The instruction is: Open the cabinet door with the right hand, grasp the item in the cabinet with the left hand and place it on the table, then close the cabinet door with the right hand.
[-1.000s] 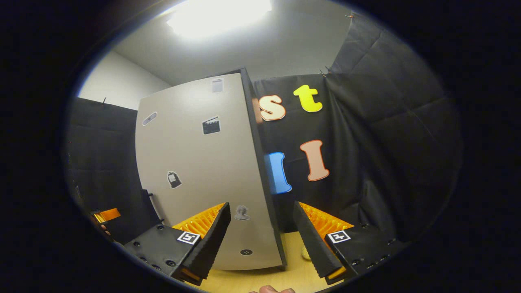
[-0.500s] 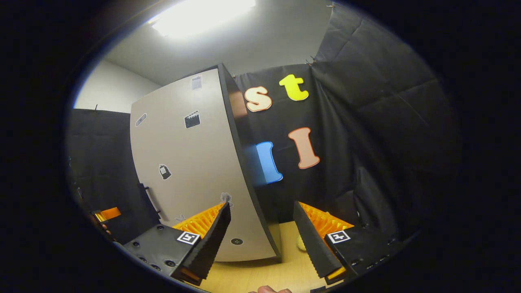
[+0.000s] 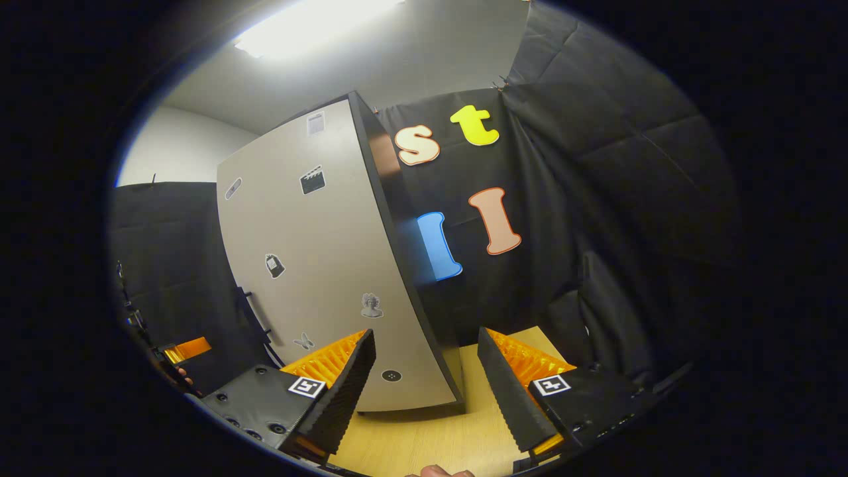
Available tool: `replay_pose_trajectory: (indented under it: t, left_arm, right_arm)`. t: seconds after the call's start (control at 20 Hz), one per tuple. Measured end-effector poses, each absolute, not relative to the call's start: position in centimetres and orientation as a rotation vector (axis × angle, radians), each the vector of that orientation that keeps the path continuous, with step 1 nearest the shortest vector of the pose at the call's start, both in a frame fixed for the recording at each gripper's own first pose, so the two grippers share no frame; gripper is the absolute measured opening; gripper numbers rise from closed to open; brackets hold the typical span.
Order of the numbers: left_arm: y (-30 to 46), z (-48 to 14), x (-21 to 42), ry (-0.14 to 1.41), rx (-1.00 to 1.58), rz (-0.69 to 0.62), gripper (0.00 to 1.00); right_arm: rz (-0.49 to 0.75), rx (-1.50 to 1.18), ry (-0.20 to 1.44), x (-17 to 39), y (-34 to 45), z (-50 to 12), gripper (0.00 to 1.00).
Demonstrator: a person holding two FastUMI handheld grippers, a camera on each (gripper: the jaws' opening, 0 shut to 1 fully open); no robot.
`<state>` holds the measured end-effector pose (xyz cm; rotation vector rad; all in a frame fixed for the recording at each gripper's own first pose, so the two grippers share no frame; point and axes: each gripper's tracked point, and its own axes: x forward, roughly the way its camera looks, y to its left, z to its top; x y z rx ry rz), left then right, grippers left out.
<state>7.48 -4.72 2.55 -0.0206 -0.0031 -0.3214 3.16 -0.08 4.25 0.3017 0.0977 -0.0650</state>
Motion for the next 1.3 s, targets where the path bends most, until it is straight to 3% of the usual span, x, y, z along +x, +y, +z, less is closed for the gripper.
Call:
replay_pose_trajectory:
  t: [1.3]
  left_arm:
    - [-8.6,0.8,6.3,-0.017,0.183,-0.26,0.89]
  right_arm:
    - [0.054,0.228,0.134,4.8,2.5,2.0,0.98]
